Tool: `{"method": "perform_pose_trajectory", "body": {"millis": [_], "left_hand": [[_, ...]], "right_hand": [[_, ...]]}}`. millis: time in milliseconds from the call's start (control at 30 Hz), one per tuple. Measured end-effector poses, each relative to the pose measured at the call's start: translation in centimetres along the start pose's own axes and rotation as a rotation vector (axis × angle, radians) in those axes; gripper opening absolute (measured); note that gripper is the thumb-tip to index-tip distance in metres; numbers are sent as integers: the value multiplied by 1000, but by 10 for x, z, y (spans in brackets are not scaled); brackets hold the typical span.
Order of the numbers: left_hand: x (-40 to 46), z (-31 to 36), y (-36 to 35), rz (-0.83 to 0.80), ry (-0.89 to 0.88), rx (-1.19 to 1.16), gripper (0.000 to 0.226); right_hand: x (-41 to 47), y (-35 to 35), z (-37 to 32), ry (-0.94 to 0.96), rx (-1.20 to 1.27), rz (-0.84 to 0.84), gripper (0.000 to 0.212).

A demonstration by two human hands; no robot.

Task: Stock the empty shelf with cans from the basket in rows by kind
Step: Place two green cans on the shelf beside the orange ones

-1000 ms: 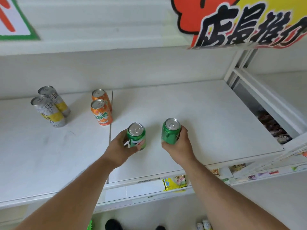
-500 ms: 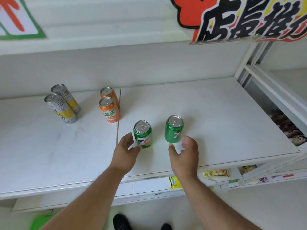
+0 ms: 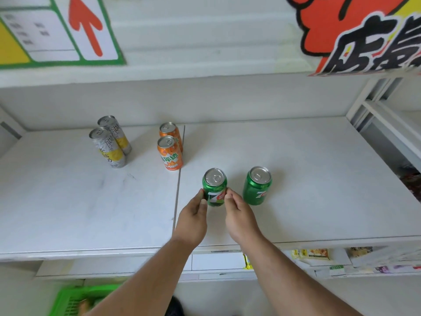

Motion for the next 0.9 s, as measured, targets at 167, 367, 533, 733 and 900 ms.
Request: {"method": "perform_pose_trajectory", "body": {"millis": [167,367,533,733,900], "left_hand": [[24,15,-6,-35,32,-41,50],[78,19,-6,-90,22,-21,58],[127,19,-7,-129,-3,-1,62],[179,-1,-13,-175,-55,-3,68],[192,-10,-12,-162,-7,9,68]], "right_hand": [[23,-7,-14,-59,51,17,34],[62,-12,-51,-65,39,66,26],[102,-18,-72,-66,19,113,28],[137,-23,-93,-45,64,136,28],[140,-22,-97,-52,57,143,30]]}}
Point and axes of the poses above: each hand's wrist, its own x-axis towards the middle knuckle, its own y-axis out of the back of the hand, z = x × y, the point moved 8 cm from there along x, towards the middle knuckle, and after that the axes turned 14 degrees about -y, right-handed, at the moved point
